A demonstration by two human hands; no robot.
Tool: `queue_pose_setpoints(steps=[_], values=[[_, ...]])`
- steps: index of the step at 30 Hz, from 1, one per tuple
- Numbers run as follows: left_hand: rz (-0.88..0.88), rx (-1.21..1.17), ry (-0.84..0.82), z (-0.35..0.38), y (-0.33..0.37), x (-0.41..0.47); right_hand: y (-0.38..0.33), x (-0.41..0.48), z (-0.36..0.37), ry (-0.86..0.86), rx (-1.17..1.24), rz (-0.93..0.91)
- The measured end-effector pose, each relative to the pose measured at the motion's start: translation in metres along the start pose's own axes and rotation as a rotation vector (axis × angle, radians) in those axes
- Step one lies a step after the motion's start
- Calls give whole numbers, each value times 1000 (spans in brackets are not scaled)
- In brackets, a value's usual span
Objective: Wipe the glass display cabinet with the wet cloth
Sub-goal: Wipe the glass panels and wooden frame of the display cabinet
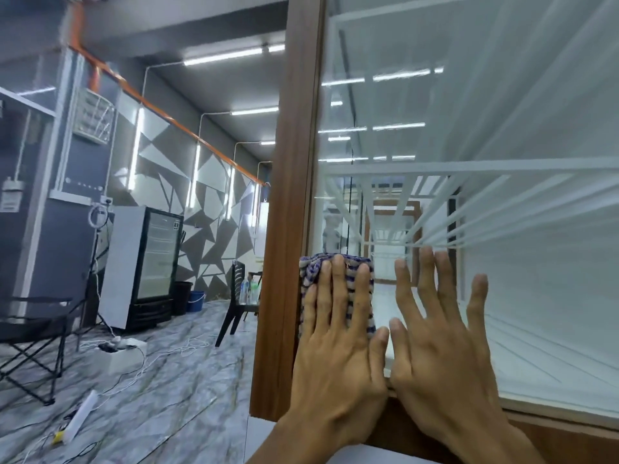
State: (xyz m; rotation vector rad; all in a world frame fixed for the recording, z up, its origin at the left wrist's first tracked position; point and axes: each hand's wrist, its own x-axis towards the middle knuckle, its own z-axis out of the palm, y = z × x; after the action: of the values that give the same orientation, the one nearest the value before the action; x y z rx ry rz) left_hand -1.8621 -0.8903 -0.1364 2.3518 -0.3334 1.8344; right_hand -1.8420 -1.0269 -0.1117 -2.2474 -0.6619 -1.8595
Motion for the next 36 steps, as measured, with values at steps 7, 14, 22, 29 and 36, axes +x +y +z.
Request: queue_pose_setpoints(steps=[7,14,22,29,36], values=[[59,83,-57,3,0,-6,-3,0,0,6,25,6],[57,13,-16,-8,-6,21,-5,23,0,1,-1,-41],[-36,-71,61,-33,-9,185,36,195,-20,78,-60,-166],[-51,-60,32,-73,-15,371,67,382,-62,22,16,-182],[-42,-51,100,-98,-21,510,81,492,-92,105,356,-82]])
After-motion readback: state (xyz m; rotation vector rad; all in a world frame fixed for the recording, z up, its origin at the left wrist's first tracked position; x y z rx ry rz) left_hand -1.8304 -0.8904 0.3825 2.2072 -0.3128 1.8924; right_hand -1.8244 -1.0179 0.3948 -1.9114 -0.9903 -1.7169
